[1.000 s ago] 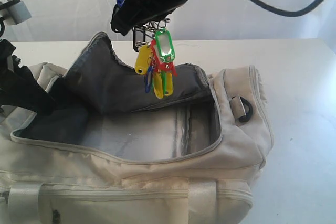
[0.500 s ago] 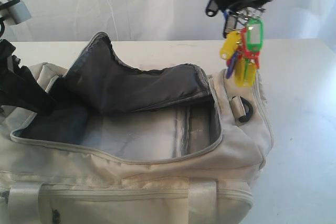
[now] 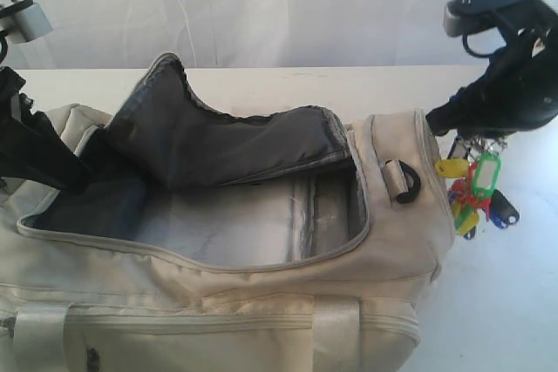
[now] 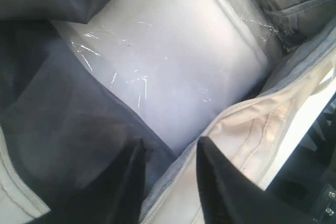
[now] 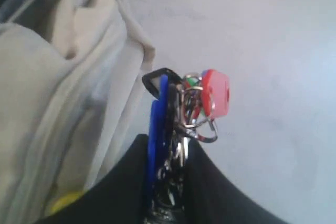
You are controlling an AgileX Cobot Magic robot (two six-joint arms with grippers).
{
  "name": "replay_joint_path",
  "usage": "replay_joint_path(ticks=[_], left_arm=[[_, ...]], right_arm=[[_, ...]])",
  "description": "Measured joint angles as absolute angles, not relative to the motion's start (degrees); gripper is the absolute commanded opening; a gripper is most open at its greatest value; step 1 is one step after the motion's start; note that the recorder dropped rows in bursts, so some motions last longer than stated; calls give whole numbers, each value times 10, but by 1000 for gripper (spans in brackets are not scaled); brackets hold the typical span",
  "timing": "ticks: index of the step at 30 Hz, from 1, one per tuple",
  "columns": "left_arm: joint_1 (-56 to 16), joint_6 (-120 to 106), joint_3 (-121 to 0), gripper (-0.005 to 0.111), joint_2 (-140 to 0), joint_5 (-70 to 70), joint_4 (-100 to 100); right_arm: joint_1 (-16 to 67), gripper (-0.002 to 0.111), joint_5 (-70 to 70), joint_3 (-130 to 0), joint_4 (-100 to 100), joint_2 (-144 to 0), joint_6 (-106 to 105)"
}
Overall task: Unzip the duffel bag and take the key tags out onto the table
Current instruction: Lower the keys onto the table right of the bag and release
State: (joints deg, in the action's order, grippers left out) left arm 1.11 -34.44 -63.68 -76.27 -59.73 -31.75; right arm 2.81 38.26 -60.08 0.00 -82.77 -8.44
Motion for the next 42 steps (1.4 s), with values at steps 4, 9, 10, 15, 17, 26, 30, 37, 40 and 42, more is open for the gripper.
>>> replay_joint_path(ticks=[4, 9, 10, 15, 17, 26, 30, 37, 40, 42], left_arm=[[11, -344, -637, 38, -763, -598, -318], [11, -344, -637, 38, -763, -598, -318], [11, -344, -637, 38, -763, -598, -318], [11, -344, -637, 38, -763, -598, -318], [11, -344, -637, 38, -763, -598, -318], [11, -343, -637, 38, -763, -598, -318], [11, -343, -637, 38, -763, -598, -318], [11, -343, -637, 38, -763, -598, -318], [11, -343, -637, 38, -763, -598, -318], [11, -343, -637, 38, -763, -598, -318]], right_arm=[[24, 0, 348, -568, 0, -872, -72], [24, 0, 320, -549, 0, -932, -54], [24, 0, 315, -546, 0, -943, -51], [24, 0, 303, -540, 0, -986, -50], [24, 0, 300, -535, 0, -1000, -44], [24, 12, 300, -529, 0, -1014, -5], [24, 37, 302, -529, 9, -1013, 0], [24, 56, 313, -529, 11, -957, 0], [24, 56, 330, -535, 13, -913, 0], [24, 56, 345, -545, 13, -877, 0]])
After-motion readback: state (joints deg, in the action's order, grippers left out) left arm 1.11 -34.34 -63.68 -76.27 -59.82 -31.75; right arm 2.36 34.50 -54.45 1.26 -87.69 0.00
